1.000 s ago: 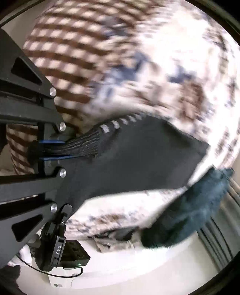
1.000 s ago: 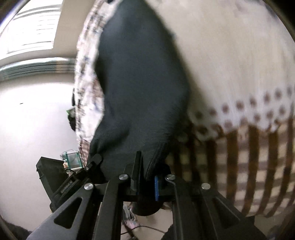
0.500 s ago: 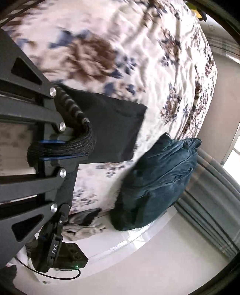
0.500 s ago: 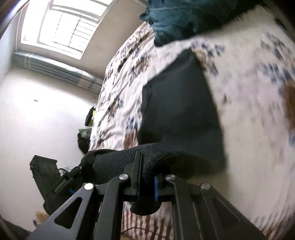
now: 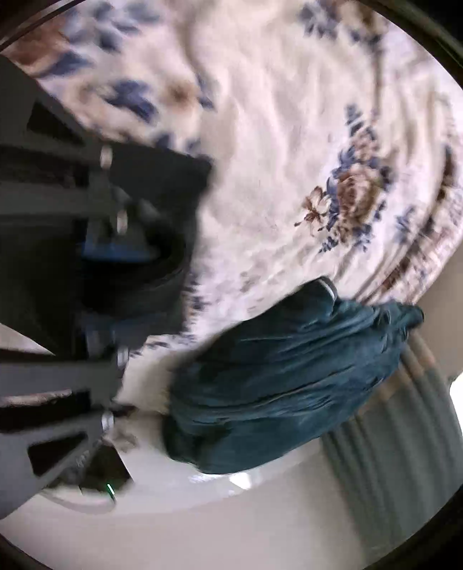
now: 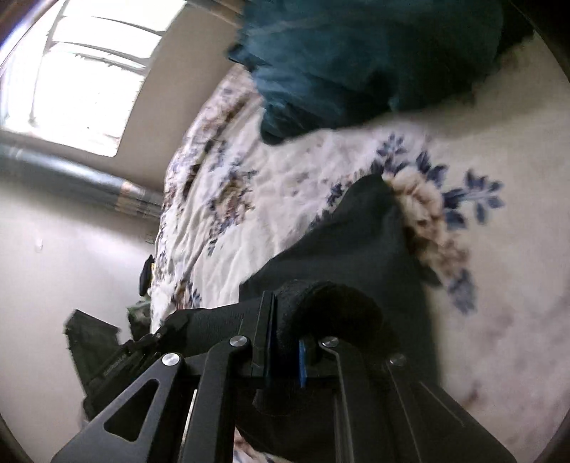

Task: Fold small clothes

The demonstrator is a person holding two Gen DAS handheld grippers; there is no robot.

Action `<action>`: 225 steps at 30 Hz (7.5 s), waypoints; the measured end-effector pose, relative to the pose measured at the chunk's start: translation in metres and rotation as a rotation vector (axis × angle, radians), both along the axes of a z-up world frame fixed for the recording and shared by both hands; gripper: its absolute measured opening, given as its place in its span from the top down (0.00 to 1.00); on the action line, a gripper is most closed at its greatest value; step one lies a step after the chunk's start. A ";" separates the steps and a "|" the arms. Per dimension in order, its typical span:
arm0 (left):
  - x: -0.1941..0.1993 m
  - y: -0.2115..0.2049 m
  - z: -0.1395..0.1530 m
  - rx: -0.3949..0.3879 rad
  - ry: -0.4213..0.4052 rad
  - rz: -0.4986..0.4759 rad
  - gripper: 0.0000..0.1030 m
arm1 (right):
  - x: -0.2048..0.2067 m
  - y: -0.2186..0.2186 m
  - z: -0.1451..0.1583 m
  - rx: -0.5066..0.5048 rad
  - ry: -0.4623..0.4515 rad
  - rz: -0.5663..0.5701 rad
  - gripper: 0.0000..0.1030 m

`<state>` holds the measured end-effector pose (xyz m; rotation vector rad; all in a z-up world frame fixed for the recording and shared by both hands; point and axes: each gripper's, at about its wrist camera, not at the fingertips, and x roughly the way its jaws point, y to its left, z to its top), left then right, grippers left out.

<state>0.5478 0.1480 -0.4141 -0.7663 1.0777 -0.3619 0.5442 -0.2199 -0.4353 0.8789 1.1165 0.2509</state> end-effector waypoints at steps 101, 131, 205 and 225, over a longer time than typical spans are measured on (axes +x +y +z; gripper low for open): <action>-0.124 0.066 -0.090 -0.030 0.158 0.056 0.75 | 0.038 0.024 -0.130 -0.024 0.260 0.528 0.55; 0.020 0.065 -0.066 0.439 0.169 -0.106 0.31 | 0.088 0.118 -0.044 -0.596 -0.019 0.593 0.61; -0.106 0.097 -0.049 0.231 0.178 0.032 0.34 | -0.087 -0.026 -0.090 -0.097 0.432 0.143 0.63; -0.131 0.081 -0.059 0.236 0.193 -0.057 0.34 | -0.133 -0.064 -0.078 -0.081 0.416 0.035 0.93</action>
